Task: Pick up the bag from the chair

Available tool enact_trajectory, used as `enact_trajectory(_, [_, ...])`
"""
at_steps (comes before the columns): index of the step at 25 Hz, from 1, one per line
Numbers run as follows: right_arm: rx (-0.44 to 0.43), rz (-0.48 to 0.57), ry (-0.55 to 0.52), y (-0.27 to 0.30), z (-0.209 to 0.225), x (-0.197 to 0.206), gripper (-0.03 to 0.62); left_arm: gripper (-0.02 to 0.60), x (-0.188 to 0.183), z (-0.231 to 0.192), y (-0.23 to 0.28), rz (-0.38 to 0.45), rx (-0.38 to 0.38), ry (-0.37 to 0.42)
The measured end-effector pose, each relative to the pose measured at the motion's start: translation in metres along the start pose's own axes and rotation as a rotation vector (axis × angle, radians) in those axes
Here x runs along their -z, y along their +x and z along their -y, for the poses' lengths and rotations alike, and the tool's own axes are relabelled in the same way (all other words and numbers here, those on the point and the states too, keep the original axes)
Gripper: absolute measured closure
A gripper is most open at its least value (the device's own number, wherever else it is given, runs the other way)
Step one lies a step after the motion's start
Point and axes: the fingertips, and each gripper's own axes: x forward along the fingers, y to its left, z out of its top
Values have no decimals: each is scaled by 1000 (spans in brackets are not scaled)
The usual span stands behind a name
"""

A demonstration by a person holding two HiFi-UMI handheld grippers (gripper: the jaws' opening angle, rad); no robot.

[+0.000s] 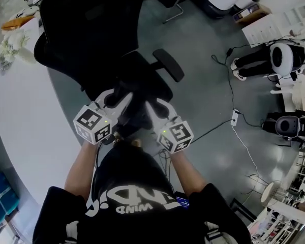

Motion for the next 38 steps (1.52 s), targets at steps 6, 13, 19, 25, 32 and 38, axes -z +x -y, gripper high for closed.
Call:
enact_trajectory(6, [41, 22, -5, -53, -18, -20, 565, 548, -22, 58, -14, 8, 64, 49])
enact_trajectory(13, [93, 76, 57, -106, -56, -29, 565, 548, -35, 115, -47, 2, 118, 82])
enact_trajectory(19, [126, 105, 94, -144, -77, -23, 565, 548, -32, 155, -66, -17, 178, 81])
enact_trajectory(25, [140, 120, 117, -178, -89, -9, 565, 548, -21, 189, -74, -22, 217, 70])
enact_trajectory(32, [131, 138, 137, -224, -101, 14, 565, 548, 1, 236, -82, -18, 207, 68])
enact_trajectory(38, [118, 145, 115, -288, -106, 33, 565, 548, 23, 301, -83, -1, 187, 86])
